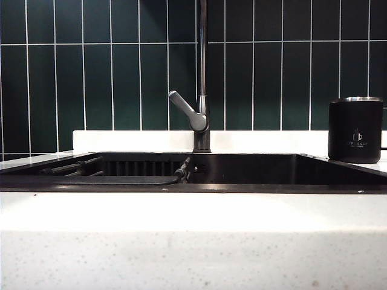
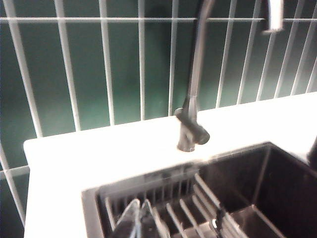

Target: Pick up the mug next to the sink, go to the faucet to get some water, pour the water into the sink, and finally put the mug back to its place.

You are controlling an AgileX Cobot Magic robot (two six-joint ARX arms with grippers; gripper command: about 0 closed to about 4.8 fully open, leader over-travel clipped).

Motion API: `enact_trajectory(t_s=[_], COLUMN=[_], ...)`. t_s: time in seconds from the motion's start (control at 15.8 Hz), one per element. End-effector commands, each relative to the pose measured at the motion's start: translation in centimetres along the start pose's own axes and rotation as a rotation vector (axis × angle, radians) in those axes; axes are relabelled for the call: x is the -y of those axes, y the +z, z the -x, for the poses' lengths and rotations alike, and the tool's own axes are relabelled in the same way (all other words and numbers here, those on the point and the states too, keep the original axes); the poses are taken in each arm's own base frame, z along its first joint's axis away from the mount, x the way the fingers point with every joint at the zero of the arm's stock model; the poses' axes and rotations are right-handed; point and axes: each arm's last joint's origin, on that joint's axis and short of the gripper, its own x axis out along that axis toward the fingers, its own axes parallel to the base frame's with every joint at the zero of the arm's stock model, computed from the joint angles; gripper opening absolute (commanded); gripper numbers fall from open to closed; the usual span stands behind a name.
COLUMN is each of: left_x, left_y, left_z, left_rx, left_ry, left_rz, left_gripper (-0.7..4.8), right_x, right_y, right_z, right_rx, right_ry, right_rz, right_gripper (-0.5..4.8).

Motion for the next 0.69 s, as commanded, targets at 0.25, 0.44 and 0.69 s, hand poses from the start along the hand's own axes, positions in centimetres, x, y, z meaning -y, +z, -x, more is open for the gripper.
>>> enact_trajectory(t_s=[0.25, 0.44, 0.69], left_x=[-0.3, -0.1, -0.4], left_y=[-0.1, -0.3, -1.2], left_z=[-2.9, -3.4, -4.1], left_rx=[0.058, 0.054, 0.010], left_ry=[0.066, 0.003, -0.017], left_rz=[-0.031, -0.018, -0.066], left_gripper=[-0.02, 1.03, 1.39], right_x=[0.1, 0.3, -0.1], right_y=[0.0, -0.3, -1.5], right_z=[0.1, -1.2, -4.5], right_rx=[-0.022, -0.071, -0.199], right_ry=[-0.021, -0.135, -0.111], right_rz=[0.006, 0.030, 0.062], right_gripper=[0.66, 1.48, 2.09])
